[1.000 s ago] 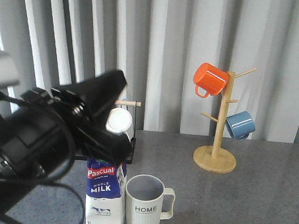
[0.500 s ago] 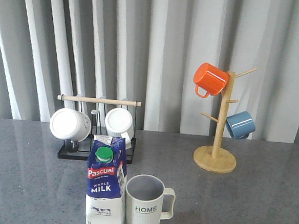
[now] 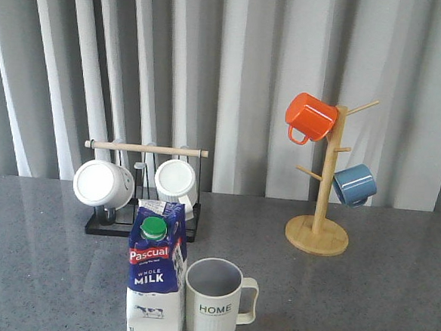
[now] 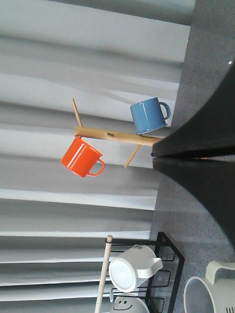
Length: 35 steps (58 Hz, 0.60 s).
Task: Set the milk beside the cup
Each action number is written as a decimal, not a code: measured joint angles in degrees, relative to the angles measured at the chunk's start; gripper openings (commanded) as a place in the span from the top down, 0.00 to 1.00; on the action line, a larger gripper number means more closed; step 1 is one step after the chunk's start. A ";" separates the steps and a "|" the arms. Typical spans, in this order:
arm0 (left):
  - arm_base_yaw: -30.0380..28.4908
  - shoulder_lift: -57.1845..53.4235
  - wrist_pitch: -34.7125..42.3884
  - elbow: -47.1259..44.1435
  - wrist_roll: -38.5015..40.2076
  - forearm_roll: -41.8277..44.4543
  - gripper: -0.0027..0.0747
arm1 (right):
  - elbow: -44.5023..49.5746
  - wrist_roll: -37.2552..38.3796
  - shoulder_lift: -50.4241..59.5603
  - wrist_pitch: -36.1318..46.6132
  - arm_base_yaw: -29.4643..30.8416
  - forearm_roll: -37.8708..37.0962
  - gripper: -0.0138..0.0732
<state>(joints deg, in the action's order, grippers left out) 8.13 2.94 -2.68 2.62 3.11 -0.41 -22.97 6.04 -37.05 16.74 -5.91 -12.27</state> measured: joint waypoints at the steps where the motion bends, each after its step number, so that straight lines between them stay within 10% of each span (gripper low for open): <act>1: -0.25 -0.62 0.00 -0.37 0.10 0.00 0.98 | 0.00 0.00 0.00 0.00 0.00 0.00 0.85; 35: -2.27 -3.64 -1.71 -4.05 0.66 0.06 0.98 | 0.00 0.00 0.00 0.00 0.00 0.00 0.85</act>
<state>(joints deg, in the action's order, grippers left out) 5.86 -0.70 -4.39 -1.44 3.76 -0.35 -22.97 6.04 -37.05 16.74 -5.91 -12.27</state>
